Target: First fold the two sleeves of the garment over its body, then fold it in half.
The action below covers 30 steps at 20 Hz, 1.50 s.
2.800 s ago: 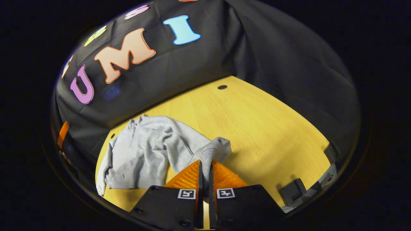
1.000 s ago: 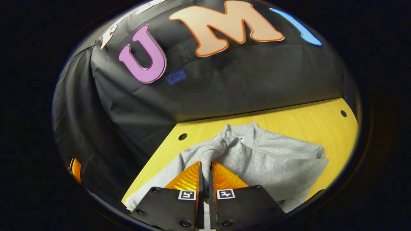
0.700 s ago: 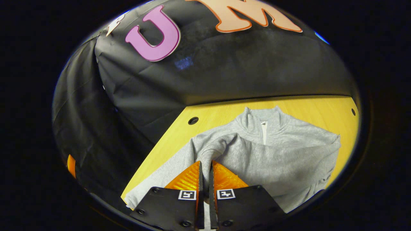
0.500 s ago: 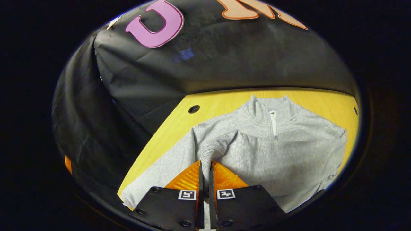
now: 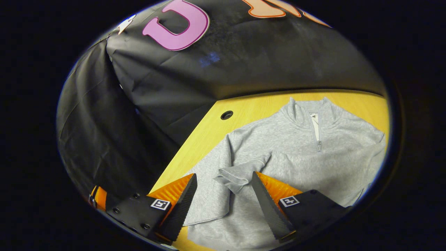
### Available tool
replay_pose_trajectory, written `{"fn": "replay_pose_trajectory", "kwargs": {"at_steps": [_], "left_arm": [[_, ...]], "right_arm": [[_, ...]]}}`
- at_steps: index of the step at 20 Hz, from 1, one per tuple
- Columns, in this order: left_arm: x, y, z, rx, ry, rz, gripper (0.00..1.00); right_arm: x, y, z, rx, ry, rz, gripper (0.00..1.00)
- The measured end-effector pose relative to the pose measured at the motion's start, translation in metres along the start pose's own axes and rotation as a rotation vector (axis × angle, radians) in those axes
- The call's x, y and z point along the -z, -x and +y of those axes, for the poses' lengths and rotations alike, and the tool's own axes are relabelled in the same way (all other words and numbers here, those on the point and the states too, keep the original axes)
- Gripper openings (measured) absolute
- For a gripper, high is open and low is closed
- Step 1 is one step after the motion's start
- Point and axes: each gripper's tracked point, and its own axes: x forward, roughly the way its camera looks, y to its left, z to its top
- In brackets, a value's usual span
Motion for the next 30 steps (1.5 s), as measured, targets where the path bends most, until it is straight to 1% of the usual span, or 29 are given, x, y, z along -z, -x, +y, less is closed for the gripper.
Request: {"fn": "replay_pose_trajectory", "kwargs": {"at_steps": [1,5,6,7,8,9,10,11,18,19,20,21,22,23,24,25,27,29,30], "left_arm": [[0.014,-0.002,-0.002,0.006,0.012,0.036,0.93],[0.075,-0.008,-0.003,0.008,0.048,0.203,0.94],[0.087,-0.009,-0.003,0.009,0.065,0.235,0.94],[0.098,-0.009,-0.004,0.008,0.087,0.273,0.94],[0.108,-0.008,-0.005,0.009,0.112,0.305,0.94],[0.117,-0.007,-0.004,0.003,0.131,0.337,0.94],[0.126,-0.007,-0.004,0.001,0.148,0.361,0.94],[0.135,-0.007,-0.003,-0.003,0.162,0.384,0.94],[0.167,-0.010,-0.004,-0.022,0.196,0.476,0.95],[0.173,-0.011,-0.005,-0.027,0.204,0.500,0.95],[0.181,-0.008,-0.005,-0.038,0.214,0.551,0.95],[0.182,-0.008,-0.005,-0.044,0.198,0.549,0.96],[0.182,-0.012,-0.006,-0.033,0.166,0.546,0.97],[0.182,-0.007,-0.011,-0.012,0.141,0.580,0.94],[0.180,-0.010,-0.012,0.008,0.122,0.573,0.93],[0.178,-0.012,-0.015,0.036,0.115,0.595,0.84],[0.176,-0.016,-0.028,0.084,0.098,0.610,0.60],[0.174,-0.017,-0.033,0.102,0.076,0.613,0.24],[0.173,-0.018,-0.034,0.100,0.069,0.609,0.15]], "right_arm": [[-0.002,0.005,-0.002,0.002,-0.004,-0.010,0.98],[-0.012,0.025,-0.011,0.015,-0.005,-0.040,0.98],[-0.014,0.029,-0.014,0.020,0.002,-0.047,0.94],[-0.014,0.034,-0.018,0.026,0.009,-0.051,0.98],[-0.014,0.039,-0.022,0.035,0.016,-0.055,0.98],[-0.015,0.042,-0.026,0.040,0.020,-0.059,0.94],[-0.015,0.046,-0.030,0.048,0.021,-0.060,0.98],[-0.015,0.051,-0.033,0.054,0.022,-0.061,0.98],[-0.021,0.077,-0.058,0.095,0.022,-0.085,0.98],[-0.022,0.081,-0.060,0.099,0.022,-0.089,0.98],[-0.021,0.084,-0.063,0.104,0.025,-0.089,0.98],[-0.021,0.086,-0.065,0.109,0.032,-0.090,0.98],[-0.020,0.089,-0.066,0.111,0.044,-0.090,0.98],[-0.019,0.092,-0.067,0.111,0.056,-0.088,0.98],[-0.018,0.094,-0.068,0.116,0.066,-0.088,0.98],[-0.016,0.096,-0.071,0.124,0.077,-0.089,0.98],[-0.014,0.100,-0.073,0.136,0.093,-0.100,0.98],[-0.006,0.104,-0.075,0.139,0.109,-0.086,0.98],[-0.004,0.106,-0.077,0.142,0.120,-0.079,0.98]]}}
